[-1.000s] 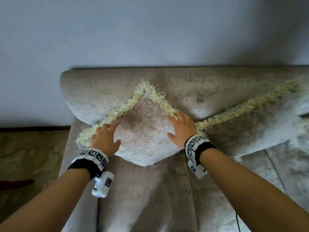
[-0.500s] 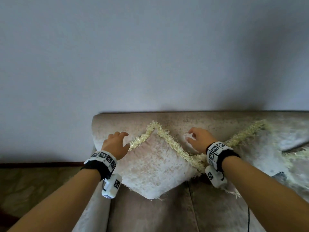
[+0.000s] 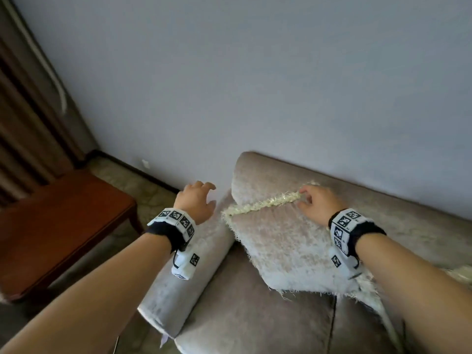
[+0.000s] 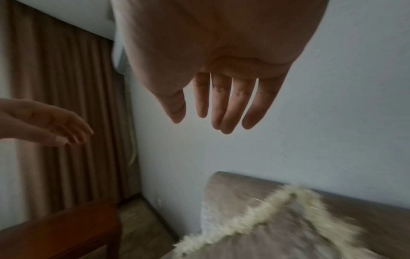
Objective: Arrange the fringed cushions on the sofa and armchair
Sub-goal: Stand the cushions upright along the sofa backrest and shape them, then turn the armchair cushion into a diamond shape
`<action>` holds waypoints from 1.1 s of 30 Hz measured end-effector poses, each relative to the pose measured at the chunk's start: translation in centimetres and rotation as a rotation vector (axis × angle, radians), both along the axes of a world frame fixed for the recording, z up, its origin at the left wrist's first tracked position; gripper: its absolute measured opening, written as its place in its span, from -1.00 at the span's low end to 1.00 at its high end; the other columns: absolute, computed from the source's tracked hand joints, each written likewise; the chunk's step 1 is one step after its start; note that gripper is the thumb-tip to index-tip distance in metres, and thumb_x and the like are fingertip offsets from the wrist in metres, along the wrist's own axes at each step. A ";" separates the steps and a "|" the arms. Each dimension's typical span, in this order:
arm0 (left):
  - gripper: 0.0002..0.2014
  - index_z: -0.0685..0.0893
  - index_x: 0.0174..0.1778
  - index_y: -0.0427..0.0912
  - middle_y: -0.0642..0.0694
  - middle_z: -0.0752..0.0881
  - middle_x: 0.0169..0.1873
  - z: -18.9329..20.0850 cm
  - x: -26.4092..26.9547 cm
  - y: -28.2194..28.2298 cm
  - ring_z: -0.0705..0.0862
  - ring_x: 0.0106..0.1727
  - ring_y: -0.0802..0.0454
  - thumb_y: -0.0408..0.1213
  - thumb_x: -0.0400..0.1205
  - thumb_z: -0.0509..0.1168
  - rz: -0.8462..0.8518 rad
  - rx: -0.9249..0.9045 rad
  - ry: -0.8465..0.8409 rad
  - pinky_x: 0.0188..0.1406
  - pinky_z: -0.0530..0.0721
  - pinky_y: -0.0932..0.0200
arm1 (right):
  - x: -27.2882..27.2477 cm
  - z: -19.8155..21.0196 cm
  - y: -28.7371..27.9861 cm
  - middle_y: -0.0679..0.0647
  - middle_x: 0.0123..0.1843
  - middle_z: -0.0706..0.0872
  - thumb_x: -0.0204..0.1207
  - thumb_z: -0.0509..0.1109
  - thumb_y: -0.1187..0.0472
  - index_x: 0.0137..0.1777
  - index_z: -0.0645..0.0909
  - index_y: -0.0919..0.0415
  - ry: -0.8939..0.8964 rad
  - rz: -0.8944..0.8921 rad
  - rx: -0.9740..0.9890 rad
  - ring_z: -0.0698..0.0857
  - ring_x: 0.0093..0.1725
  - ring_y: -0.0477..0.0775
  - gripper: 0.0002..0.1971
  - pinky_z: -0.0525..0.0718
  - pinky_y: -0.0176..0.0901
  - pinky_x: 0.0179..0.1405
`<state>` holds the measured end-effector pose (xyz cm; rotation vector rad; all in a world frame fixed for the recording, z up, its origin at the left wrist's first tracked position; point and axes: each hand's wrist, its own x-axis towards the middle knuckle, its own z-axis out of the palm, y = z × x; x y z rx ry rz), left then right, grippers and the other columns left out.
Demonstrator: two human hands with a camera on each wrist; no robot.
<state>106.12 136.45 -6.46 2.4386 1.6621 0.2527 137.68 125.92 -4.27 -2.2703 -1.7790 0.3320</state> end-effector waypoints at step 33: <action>-0.60 0.57 0.27 0.10 -0.05 0.62 0.15 -1.0 -77.6 -44.1 0.59 0.19 -0.19 0.11 0.56 0.11 1.422 -0.025 0.129 0.11 0.63 -0.12 | -93.9 -2.1 -2.3 -0.03 0.23 0.66 0.58 0.31 -0.13 0.34 0.55 -0.07 -0.075 1.446 0.020 0.64 0.25 0.06 -0.63 0.61 -0.06 0.11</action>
